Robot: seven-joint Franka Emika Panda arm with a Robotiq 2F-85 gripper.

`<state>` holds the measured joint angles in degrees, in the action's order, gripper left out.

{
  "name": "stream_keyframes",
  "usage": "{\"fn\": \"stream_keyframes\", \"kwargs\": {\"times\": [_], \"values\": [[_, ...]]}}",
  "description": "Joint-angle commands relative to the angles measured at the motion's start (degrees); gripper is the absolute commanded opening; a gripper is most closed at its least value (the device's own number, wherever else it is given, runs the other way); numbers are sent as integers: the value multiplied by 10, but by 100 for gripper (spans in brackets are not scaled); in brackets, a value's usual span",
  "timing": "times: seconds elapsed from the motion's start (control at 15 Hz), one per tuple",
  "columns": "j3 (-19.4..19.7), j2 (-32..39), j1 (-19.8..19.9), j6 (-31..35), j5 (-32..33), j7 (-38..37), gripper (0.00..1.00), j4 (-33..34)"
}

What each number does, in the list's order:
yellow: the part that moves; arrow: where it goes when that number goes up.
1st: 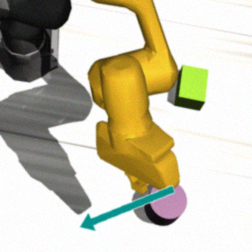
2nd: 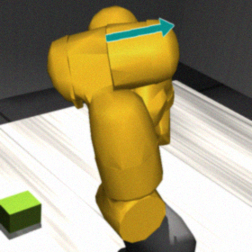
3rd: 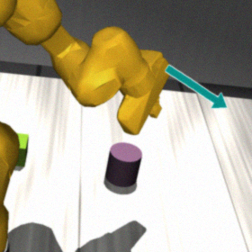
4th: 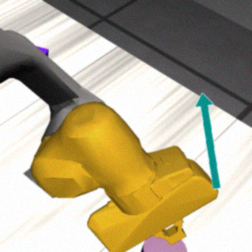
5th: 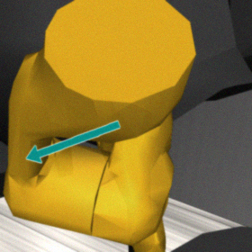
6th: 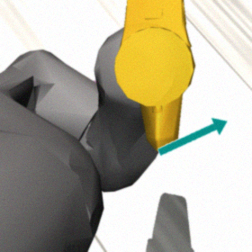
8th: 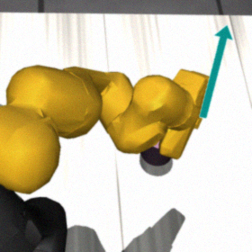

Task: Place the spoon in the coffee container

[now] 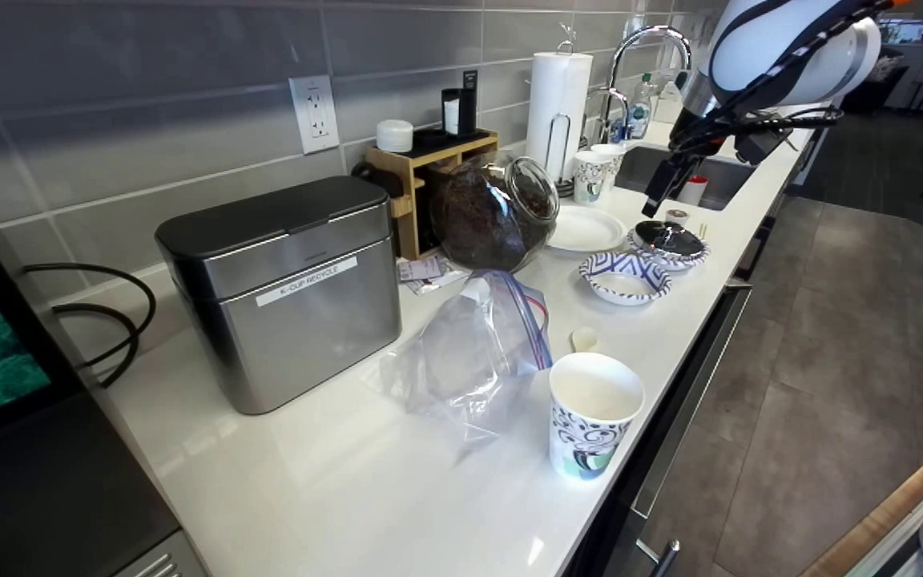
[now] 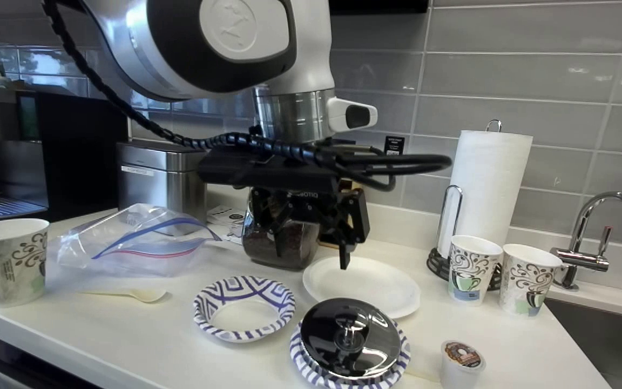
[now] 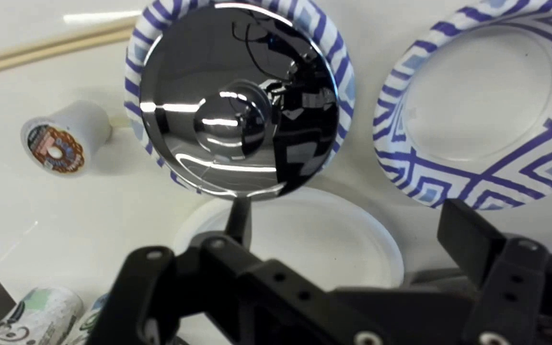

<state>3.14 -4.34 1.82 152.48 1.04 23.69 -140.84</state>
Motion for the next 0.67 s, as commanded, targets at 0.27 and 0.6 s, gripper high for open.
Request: {"fn": "stream_keyframes", "kwargs": {"times": [0.27, 0.6], "values": [[8, 12, 5, -4, 2, -14, 100, 2], [23, 47, 13, -60, -45, 50, 100, 32]]}}
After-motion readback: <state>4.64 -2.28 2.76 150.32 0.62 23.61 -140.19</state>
